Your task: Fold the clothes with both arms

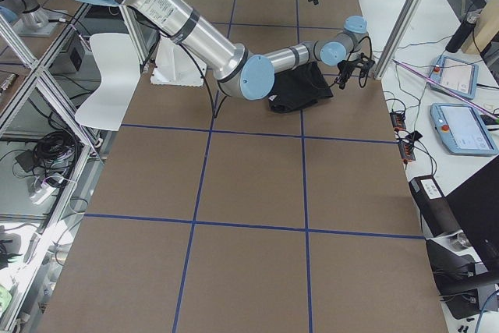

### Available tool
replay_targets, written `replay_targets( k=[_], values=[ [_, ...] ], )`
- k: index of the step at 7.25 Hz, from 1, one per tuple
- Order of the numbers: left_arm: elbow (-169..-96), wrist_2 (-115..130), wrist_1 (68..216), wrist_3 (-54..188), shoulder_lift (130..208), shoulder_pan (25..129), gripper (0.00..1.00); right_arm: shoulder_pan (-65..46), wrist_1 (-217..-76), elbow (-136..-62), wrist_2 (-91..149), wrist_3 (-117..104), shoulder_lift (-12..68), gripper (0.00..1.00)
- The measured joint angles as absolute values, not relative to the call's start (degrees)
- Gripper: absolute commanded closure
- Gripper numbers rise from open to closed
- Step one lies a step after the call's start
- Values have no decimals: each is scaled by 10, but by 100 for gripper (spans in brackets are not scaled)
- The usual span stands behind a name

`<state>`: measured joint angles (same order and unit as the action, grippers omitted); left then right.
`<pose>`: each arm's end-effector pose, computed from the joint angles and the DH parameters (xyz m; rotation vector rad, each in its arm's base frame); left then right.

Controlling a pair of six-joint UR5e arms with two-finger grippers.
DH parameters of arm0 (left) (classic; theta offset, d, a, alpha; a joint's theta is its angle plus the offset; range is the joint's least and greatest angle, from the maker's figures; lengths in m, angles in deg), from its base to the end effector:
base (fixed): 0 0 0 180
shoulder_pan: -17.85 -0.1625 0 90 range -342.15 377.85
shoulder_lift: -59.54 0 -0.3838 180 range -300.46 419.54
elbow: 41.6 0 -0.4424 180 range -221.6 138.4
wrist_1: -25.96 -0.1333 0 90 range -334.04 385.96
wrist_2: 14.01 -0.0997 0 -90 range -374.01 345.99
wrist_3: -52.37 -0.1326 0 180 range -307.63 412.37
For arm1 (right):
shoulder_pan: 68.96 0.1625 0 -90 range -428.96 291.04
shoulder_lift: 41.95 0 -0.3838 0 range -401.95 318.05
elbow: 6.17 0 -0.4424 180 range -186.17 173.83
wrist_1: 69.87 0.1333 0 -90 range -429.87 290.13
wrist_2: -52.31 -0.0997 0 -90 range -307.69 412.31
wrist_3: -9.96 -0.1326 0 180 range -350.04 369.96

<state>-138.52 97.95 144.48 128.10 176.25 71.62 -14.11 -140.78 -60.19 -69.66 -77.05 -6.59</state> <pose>0.3439 -0.6110 0.2296 0.3152 1.0868 -0.4073 -0.4550 -0.7557 0.2710 -0.1632 -0.8367 0.6674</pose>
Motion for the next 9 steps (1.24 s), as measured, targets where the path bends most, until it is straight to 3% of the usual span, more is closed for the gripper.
replay_targets(
  k=[1,2,5,9],
  values=[
    [-1403,980,1444,1230,1736,717,0,-134,-1417,-688,-704,-757,0,53],
    [-1423,984,1444,1171,1708,721,0,-126,-1437,-774,-706,-718,69,1],
    [-1467,1054,1445,994,1621,773,0,-95,-1521,-953,-705,-543,227,0],
    [-1472,1129,1442,717,1508,902,0,8,-1530,-1089,-754,-228,452,0]
  ],
)
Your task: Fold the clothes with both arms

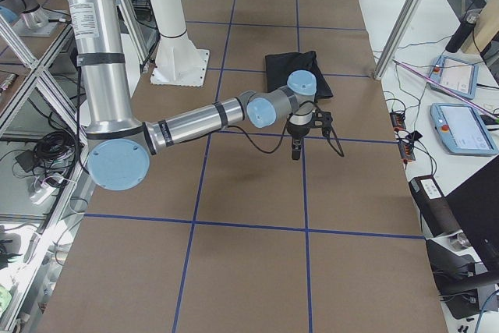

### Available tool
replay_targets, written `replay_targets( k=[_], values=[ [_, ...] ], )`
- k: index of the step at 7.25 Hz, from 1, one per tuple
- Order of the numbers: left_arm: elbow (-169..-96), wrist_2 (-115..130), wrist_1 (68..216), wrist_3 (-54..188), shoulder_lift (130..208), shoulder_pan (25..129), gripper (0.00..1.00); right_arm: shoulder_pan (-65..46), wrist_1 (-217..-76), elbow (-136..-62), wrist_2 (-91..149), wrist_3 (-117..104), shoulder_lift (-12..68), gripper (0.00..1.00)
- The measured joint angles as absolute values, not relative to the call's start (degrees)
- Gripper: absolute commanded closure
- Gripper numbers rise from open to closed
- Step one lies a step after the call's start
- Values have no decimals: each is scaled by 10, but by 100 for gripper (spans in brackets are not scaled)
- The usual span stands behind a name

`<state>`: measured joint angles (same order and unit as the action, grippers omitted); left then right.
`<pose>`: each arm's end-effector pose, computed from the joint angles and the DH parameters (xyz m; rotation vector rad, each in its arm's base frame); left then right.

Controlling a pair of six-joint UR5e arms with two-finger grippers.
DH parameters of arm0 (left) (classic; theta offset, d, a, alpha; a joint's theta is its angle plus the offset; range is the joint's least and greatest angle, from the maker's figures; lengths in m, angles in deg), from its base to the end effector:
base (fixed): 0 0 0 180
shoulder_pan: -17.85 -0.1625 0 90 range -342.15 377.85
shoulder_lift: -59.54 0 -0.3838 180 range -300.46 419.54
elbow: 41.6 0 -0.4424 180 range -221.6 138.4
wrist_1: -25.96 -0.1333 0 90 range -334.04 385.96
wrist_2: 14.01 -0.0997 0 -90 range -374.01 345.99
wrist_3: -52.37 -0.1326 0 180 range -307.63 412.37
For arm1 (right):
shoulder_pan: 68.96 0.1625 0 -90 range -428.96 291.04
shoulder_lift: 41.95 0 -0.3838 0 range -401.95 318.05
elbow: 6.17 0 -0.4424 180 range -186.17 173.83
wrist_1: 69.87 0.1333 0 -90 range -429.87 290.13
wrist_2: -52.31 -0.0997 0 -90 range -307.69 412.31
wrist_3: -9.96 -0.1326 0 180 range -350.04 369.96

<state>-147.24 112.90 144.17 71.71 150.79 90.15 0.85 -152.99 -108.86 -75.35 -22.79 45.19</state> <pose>0.1244 -0.5662 0.4219 0.5257 0.8192 0.2270 -0.1503 -0.5601 0.4862 0.0485 -0.7485 0.0802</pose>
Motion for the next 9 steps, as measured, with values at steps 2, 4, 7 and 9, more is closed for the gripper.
replay_targets(
  k=[2,4,7,9],
  values=[
    [-1457,1161,1432,606,1467,962,0,91,-1532,-1103,-811,-71,530,0],
    [-1431,1188,1401,521,1451,1001,0,137,-1534,-1105,-823,34,581,0],
    [-1415,1243,1306,491,1455,1050,0,143,-1616,-1129,-820,68,588,0],
    [-1417,1248,1271,493,1455,1062,0,139,-1710,-1144,-815,112,555,0]
  ],
)
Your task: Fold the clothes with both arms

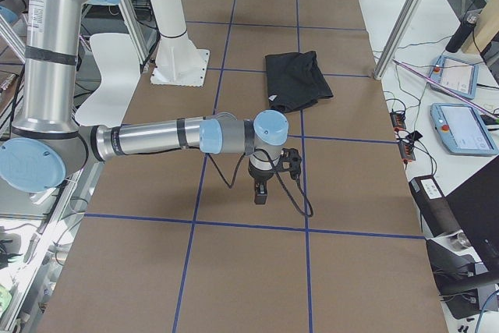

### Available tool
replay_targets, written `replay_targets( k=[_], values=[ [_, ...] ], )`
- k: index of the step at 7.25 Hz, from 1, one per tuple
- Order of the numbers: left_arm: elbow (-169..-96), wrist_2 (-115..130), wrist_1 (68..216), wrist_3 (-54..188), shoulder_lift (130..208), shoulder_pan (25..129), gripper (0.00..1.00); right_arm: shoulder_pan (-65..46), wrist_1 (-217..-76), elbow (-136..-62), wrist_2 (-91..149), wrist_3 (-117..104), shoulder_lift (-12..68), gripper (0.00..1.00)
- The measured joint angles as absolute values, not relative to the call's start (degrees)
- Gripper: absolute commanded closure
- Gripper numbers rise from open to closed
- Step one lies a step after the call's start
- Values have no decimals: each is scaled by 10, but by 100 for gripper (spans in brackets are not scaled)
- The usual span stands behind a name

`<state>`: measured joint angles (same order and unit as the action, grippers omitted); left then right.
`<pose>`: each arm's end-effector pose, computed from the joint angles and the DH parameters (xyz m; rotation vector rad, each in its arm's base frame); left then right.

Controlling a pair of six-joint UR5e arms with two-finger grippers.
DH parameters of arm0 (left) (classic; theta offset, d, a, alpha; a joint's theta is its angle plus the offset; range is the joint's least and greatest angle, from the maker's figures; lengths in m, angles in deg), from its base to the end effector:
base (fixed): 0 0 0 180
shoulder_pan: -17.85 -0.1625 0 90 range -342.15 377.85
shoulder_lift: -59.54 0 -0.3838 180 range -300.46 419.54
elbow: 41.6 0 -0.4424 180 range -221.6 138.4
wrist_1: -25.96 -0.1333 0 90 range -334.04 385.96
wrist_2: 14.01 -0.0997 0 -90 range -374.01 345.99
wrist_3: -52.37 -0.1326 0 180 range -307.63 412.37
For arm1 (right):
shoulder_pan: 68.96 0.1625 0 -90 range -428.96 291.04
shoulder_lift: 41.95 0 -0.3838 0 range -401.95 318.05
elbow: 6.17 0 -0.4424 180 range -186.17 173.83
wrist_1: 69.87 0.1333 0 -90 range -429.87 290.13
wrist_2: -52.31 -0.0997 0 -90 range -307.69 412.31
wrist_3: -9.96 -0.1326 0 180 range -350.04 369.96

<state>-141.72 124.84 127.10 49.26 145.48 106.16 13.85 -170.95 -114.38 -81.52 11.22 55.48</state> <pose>-0.0177 -0.5346 0.5525 0.2925 0.8435 0.2061 -0.0195 -0.4855 0.5565 -0.0446 -0.7643 -0.1382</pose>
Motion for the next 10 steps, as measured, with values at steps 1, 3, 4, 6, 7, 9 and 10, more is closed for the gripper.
replay_targets(
  k=[1,3,4,6,7,9,10],
  values=[
    [-1420,1246,1266,491,1451,1064,0,144,-1740,-1150,-811,130,539,0],
    [-1422,1238,1266,488,1447,1065,0,152,-1755,-1157,-785,139,524,0],
    [-1421,1236,1267,488,1447,1065,0,153,-1755,-1157,-779,138,518,0],
    [-1420,1235,1267,492,1454,1065,0,153,-1756,-1156,-779,136,511,0],
    [-1421,1235,1266,492,1457,1065,0,153,-1758,-1156,-779,136,509,0],
    [-1421,1236,1266,493,1458,1065,0,153,-1757,-1155,-780,136,508,0],
    [-1426,1238,1266,493,1458,1065,0,153,-1756,-1157,-779,135,507,0]
  ],
)
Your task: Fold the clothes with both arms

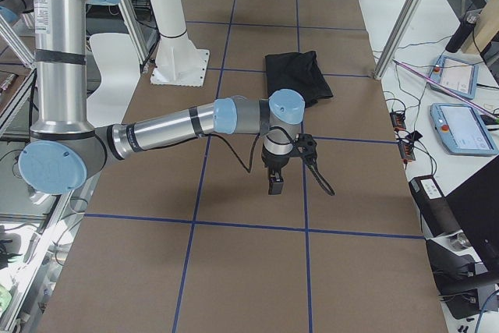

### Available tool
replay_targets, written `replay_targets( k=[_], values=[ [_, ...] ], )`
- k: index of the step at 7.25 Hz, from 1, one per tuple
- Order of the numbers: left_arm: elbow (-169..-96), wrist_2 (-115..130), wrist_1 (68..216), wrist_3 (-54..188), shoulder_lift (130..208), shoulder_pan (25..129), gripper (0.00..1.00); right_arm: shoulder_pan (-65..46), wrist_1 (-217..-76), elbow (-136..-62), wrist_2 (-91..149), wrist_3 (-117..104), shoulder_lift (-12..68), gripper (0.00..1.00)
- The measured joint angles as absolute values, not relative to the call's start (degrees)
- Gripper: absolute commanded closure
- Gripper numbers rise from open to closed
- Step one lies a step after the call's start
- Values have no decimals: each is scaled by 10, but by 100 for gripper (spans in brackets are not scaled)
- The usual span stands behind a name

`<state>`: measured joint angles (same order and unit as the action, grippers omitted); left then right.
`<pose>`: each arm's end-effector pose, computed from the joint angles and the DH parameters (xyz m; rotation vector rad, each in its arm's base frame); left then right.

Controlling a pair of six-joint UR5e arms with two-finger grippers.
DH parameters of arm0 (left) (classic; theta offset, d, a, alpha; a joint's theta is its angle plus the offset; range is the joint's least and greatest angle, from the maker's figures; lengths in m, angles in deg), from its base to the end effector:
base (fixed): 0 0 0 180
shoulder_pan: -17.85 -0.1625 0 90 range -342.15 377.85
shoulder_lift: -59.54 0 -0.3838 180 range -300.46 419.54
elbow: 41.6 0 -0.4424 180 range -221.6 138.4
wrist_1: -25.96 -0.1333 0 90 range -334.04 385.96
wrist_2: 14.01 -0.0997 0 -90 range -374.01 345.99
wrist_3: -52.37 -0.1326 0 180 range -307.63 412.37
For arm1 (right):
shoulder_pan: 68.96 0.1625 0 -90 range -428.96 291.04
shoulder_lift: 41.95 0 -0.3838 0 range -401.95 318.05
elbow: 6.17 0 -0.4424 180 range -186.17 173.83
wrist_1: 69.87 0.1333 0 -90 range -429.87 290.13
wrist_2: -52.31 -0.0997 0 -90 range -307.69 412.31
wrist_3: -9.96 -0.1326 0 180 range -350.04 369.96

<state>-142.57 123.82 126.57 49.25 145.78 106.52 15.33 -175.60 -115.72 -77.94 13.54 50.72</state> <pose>-0.0226 -0.5366 0.5442 0.3059 0.8241 0.2024 -0.0031 -0.5094 0.5166 0.0062 -0.7035 -0.1625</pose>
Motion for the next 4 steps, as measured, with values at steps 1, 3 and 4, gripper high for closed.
replay_targets(
  k=[1,3,4],
  values=[
    [-1434,1239,1265,493,1458,1065,0,153,-1756,-1164,-779,135,508,0],
    [-1432,1238,1267,493,1462,1065,0,153,-1755,-1173,-780,134,511,0],
    [-1431,1237,1267,493,1464,1065,0,153,-1754,-1176,-780,134,511,0]
  ],
)
